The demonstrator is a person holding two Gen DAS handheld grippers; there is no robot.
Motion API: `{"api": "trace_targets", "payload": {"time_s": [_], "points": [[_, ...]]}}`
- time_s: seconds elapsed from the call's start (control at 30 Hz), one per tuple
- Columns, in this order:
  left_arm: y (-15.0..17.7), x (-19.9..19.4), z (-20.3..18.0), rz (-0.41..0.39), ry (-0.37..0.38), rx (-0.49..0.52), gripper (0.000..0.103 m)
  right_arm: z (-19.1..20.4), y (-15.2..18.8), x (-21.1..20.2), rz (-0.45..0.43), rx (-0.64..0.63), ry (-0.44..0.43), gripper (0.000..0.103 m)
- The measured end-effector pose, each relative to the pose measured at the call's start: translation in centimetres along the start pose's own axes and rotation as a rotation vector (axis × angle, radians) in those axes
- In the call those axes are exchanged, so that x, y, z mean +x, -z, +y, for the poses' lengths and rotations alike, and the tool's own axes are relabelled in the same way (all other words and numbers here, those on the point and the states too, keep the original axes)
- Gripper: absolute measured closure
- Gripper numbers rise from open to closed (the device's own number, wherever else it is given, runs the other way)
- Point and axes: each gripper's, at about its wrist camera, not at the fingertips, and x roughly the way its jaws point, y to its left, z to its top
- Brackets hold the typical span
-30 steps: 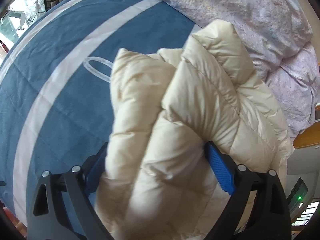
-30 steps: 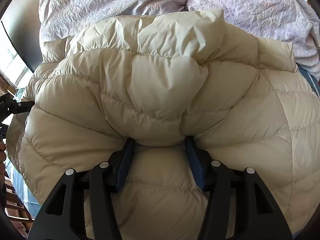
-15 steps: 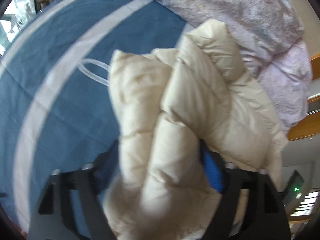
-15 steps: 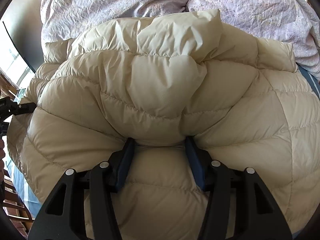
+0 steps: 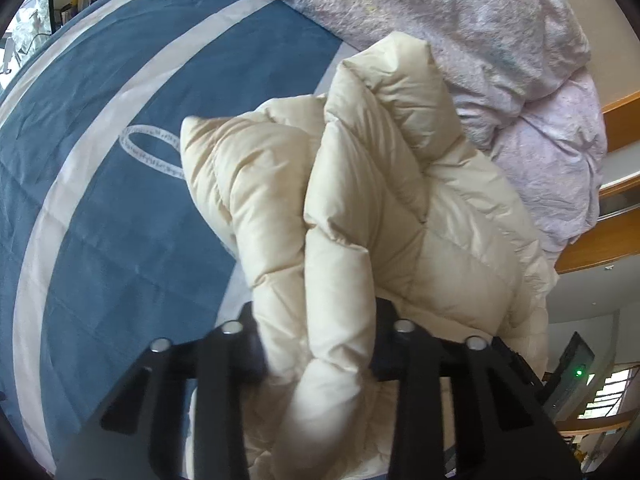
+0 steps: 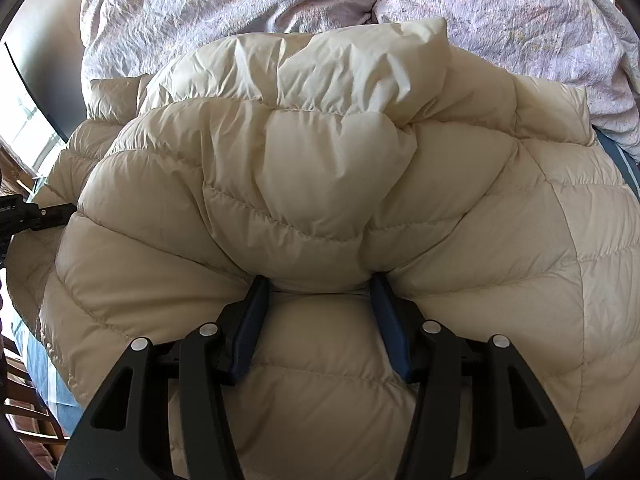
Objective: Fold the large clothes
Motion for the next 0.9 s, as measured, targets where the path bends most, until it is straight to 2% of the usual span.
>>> {"api": "trace_targets", "payload": {"time_s": [0.07, 0.23, 0.47, 0.9], "points": [[0.1, -0.3, -0.3, -0.011, 0.003, 0.004, 0.081, 0.0, 0.1, 0.0, 0.0, 0.001, 0.0, 0.047], [0.1, -1.8, -1.5, -0.05, 0.015, 0.017, 0.087, 0.1, 0.1, 0.0, 0.0, 0.001, 0.0, 0.047], [0.6, -5.1, -4.3, -0.108, 0.069, 0.073, 0.088, 0.0, 0.3, -0.2, 0.0, -0.003, -0.003, 0.047], [3.1, -9.5, -13.7, -0.176, 0.224, 0.161, 0.088, -1.2, 1.2, -1.3, 0.007, 0.012, -0.045, 0.047]]}}
